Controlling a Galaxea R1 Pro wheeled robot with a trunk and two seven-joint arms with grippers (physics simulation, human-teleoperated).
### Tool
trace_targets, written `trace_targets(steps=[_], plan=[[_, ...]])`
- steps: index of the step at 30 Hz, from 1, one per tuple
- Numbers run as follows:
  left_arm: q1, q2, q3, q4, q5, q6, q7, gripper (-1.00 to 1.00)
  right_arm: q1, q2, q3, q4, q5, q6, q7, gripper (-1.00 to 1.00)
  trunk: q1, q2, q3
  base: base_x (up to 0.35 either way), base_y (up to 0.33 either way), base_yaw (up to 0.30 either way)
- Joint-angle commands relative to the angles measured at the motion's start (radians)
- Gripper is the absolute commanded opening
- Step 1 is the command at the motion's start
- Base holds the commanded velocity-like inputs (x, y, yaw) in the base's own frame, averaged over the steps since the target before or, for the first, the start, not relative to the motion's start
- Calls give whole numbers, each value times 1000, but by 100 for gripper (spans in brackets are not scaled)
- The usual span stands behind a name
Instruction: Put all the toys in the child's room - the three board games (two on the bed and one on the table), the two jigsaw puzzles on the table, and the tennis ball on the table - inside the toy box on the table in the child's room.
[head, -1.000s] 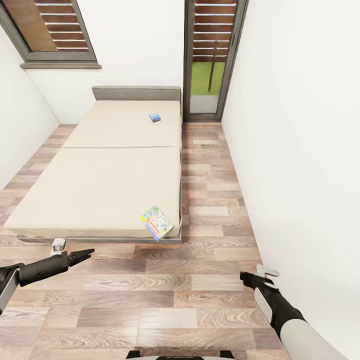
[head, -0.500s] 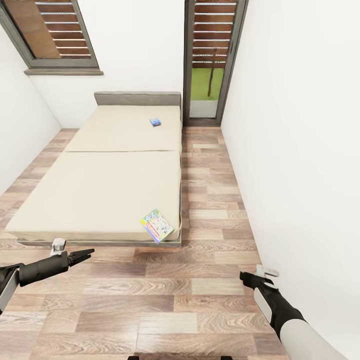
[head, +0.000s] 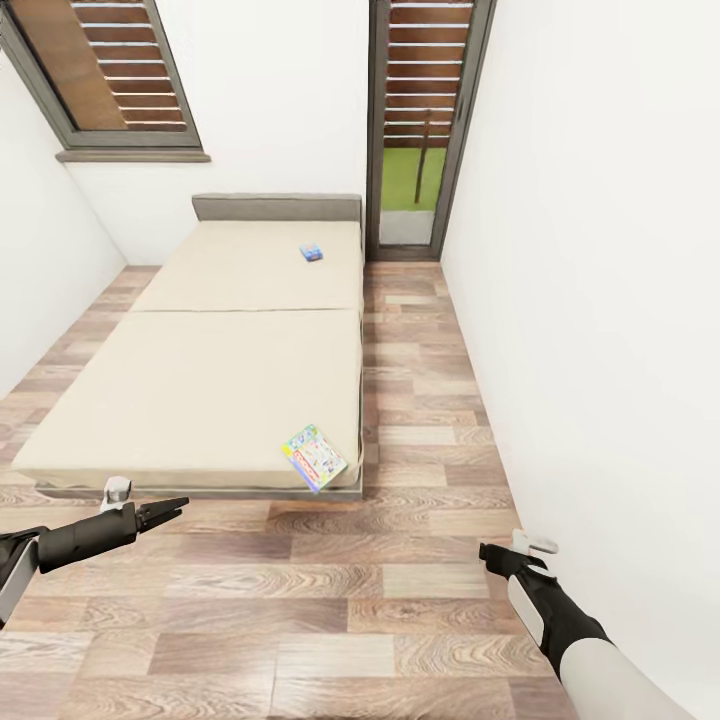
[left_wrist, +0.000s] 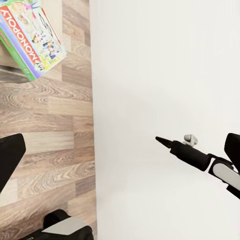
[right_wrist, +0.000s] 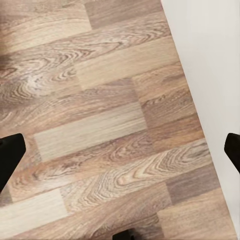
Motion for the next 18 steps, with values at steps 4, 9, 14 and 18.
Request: trace_targets(steps=[4,9,14,18], plan=[[-1,0,0,0,2,10,-2,100,0,0,2,-2,-10,5,-4,100,1,-2,5,0,0,0],[-1,0,-1,0,2,10,-2,100,0,-1,2,-2,-10,5,-4,100,1,-2,13,0,0,0],[-1,0,-1,0,2,10,-2,100,0,-1,2,-2,-10,5,-4,100,1,-2,22,0,0,0],[-1,0,0,0,1,10,-2,100,0,-1,2,-2,-10,4,-4,100,1,-2,28,0,0,0]])
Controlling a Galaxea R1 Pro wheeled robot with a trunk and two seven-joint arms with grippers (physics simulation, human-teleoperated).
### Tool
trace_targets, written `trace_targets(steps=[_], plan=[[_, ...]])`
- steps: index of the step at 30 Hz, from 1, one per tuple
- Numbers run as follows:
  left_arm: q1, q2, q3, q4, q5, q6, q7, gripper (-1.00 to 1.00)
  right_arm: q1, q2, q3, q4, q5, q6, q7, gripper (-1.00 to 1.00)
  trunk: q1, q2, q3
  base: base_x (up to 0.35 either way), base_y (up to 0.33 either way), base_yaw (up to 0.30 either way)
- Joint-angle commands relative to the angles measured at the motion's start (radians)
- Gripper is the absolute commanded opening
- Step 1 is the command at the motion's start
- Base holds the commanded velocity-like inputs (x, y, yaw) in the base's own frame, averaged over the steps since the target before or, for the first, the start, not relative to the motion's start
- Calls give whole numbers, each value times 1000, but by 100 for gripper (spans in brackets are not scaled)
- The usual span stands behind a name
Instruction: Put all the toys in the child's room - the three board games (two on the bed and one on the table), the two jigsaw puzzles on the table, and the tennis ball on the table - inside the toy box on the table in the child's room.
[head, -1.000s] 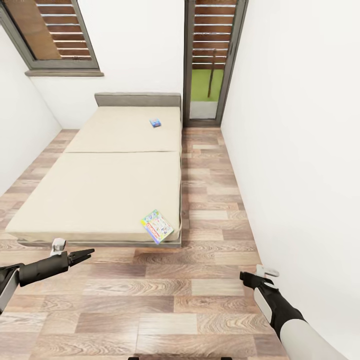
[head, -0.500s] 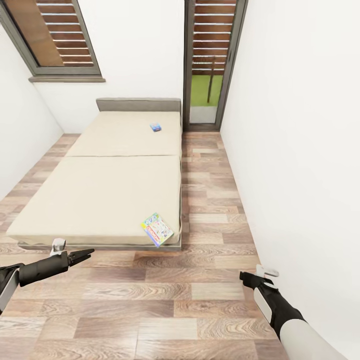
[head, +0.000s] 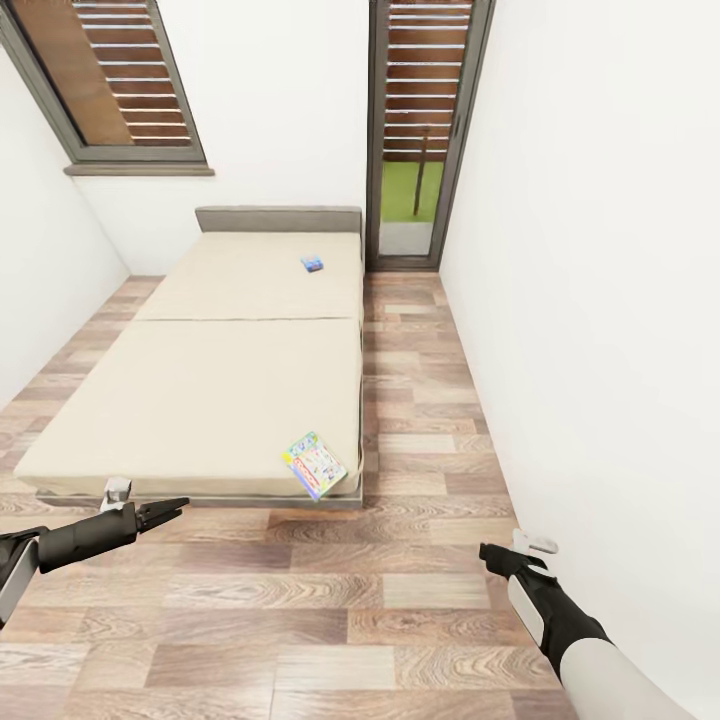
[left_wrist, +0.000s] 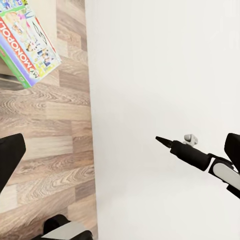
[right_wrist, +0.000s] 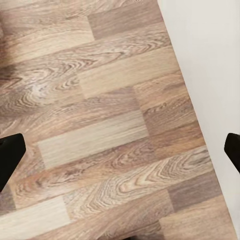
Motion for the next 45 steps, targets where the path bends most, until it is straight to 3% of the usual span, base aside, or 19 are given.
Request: trace_targets(steps=[1,45], plan=[[-1,0,0,0,2,10,-2,100,0,0,2,-2,-10,5,-4,100,1,-2,0,0,0,0],[-1,-5,-1,0,1,10,-1,100,0,1,2,-2,-10,4,-4,100,1,-2,73,0,0,0]])
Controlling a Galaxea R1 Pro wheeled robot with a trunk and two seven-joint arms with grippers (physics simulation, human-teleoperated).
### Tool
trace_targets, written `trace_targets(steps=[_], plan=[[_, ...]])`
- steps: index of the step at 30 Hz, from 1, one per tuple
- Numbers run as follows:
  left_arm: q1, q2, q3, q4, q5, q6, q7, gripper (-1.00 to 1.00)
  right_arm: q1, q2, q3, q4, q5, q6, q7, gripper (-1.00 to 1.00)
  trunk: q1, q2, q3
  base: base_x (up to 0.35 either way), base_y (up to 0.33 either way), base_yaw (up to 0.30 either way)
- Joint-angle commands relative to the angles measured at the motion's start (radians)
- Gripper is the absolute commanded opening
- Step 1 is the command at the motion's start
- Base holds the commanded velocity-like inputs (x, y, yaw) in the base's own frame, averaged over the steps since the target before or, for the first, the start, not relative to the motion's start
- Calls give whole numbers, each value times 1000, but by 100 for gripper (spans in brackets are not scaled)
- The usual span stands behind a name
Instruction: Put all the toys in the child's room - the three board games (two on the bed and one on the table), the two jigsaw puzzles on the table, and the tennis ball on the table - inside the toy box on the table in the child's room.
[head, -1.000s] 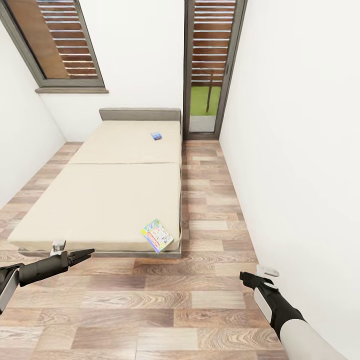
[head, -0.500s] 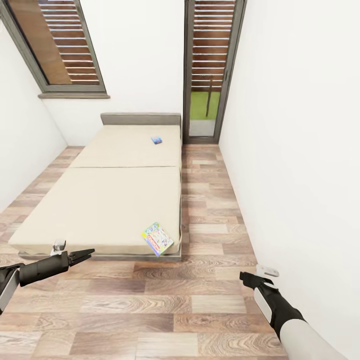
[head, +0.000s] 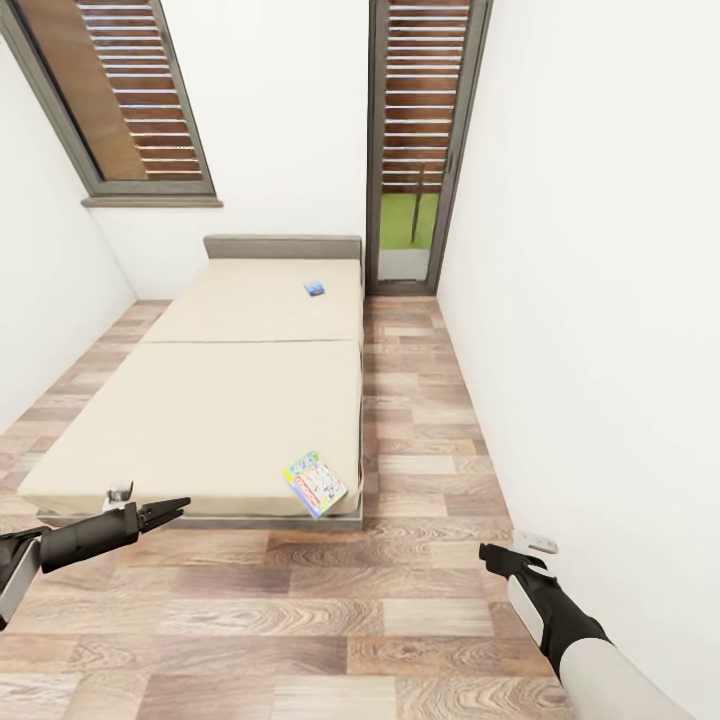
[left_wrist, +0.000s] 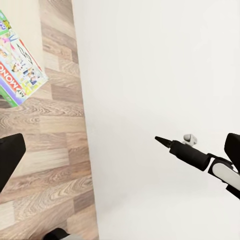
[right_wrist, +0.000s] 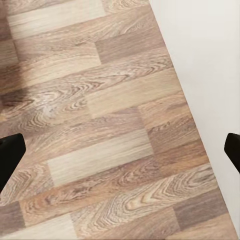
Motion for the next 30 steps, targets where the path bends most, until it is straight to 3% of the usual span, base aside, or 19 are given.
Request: trace_targets(steps=[1,30], plan=[[-1,-1,0,0,2,10,-2,100,0,0,2,-2,-10,4,-4,100,1,-2,0,0,0,0],[-1,-7,0,0,1,10,-2,100,0,1,2,-2,-10,4,-4,100,1,-2,48,0,0,0]])
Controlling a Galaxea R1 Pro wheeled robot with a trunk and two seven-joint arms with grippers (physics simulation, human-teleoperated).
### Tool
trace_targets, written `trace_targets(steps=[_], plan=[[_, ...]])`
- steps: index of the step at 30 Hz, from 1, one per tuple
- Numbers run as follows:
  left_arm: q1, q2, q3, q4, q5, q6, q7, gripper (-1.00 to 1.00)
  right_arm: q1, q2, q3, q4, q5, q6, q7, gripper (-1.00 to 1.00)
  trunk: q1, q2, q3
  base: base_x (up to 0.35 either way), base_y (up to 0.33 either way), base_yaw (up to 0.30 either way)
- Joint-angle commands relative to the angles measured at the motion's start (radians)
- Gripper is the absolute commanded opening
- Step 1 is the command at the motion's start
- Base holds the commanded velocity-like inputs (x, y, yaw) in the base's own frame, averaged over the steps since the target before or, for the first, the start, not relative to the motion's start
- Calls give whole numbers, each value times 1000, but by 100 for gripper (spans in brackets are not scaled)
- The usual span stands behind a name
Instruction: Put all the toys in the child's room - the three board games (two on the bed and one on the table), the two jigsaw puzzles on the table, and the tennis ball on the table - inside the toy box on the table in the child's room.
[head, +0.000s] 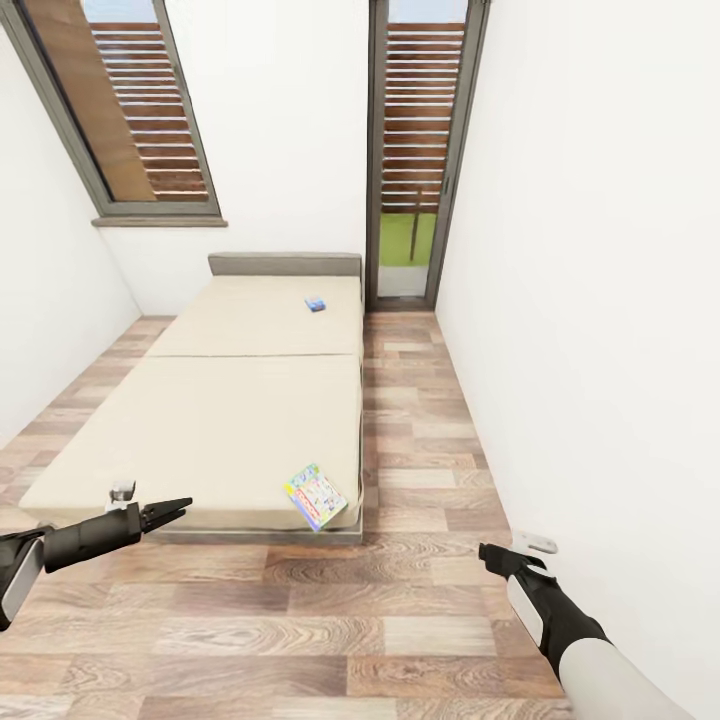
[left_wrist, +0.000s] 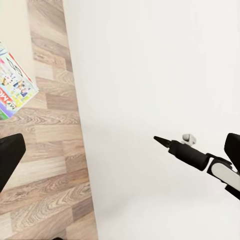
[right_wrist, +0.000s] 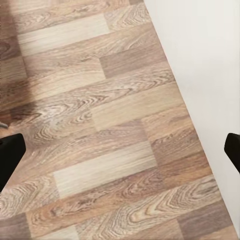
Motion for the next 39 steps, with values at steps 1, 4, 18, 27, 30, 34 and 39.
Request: trace_targets(steps=[1,4,18,27,30,34,39], plan=[[-1,-1,0,0,2,10,-2,100,0,0,2,-2,-10,4,-4,100,1,-2,0,0,0,0],[-1,-2,0,0,1,10,-2,100,0,0,2,-2,-10,4,-4,100,1,-2,5,0,0,0],[-1,-4,0,0,1,10,-2,100,0,0,2,-2,-10,5,-5,100,1,-2,28,0,0,0],[-1,-4,0,0,1,10,-2,100,0,0,2,-2,-9,4,-4,100,1,-2,43,0,0,0],[-1,-4,0,0,1,10,-2,100,0,0,2,-2,-9,4,-4,100,1,-2,48,0,0,0],[-1,-4,0,0,1,10,-2,100,0,0,2,-2,-9,4,-4,100,1,-2,55,0,0,0],[-1,-4,0,0,1,10,-2,100,0,0,2,-2,-9,4,-4,100,1,-2,63,0,0,0]])
